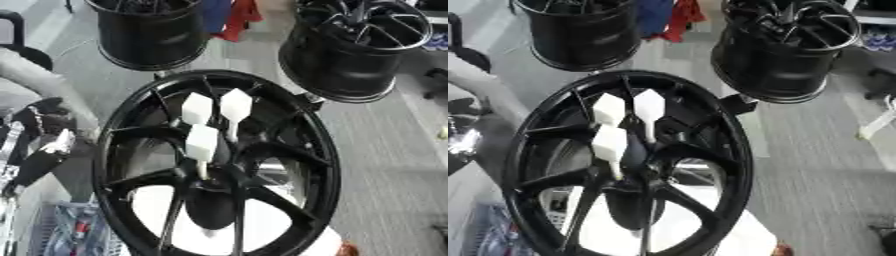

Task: Pull the pin out of the wheel hub.

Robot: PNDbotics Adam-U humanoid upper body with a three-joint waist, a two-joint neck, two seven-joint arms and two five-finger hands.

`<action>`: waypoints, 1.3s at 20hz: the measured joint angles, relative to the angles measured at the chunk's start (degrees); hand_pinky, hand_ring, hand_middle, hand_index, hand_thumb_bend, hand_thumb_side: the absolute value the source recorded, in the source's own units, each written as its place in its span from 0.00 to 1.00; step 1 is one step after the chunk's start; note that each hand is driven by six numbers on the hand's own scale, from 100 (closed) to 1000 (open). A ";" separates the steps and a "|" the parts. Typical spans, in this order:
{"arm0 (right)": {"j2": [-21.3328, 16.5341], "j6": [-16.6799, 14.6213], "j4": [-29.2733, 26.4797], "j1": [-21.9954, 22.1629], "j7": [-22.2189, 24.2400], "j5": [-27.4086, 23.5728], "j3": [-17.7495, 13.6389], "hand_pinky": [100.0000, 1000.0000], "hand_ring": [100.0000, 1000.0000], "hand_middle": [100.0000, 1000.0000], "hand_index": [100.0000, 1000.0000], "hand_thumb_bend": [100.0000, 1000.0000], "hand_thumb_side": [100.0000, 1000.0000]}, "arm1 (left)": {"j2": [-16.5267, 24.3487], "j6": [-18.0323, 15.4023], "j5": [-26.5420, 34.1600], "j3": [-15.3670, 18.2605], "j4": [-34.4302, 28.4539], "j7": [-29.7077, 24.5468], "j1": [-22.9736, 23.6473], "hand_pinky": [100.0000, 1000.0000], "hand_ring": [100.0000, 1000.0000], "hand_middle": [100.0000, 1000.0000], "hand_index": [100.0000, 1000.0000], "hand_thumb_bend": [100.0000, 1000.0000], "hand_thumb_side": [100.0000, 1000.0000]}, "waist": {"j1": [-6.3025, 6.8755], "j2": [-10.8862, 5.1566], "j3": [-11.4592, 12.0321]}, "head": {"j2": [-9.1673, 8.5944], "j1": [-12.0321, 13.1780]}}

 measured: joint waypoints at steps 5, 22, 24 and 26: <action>4.69 2.99 0.32 1.26 -7.92 0.22 -2.33 0.86 0.89 0.88 0.91 0.21 0.22 | 0.00 -0.02 0.00 0.01 0.00 0.12 0.00 0.60 0.61 0.64 0.83 0.10 0.38 | 0.06 -0.02 0.05 | 0.00 0.03; 19.82 -9.97 -20.97 2.91 -10.72 -16.35 9.86 0.58 0.64 0.71 0.78 0.06 0.05 | -0.65 -0.04 0.36 -0.02 0.00 0.49 0.00 0.60 0.60 0.63 0.83 0.10 0.38 | 1.26 0.25 0.46 | 0.00 -0.11; 20.94 -10.92 -21.58 2.86 -9.66 -18.05 11.18 0.58 0.64 0.71 0.78 0.06 0.05 | -0.74 -0.08 0.45 -0.03 0.00 0.54 0.00 0.60 0.60 0.63 0.83 0.10 0.38 | 1.26 0.25 0.45 | 0.00 -0.14; 21.41 -11.43 -21.84 2.77 -9.05 -18.89 11.83 0.58 0.64 0.70 0.78 0.04 0.02 | -0.74 -0.11 0.48 -0.03 0.00 0.57 0.00 0.60 0.60 0.63 0.83 0.10 0.37 | 1.26 0.25 0.45 | 0.00 -0.18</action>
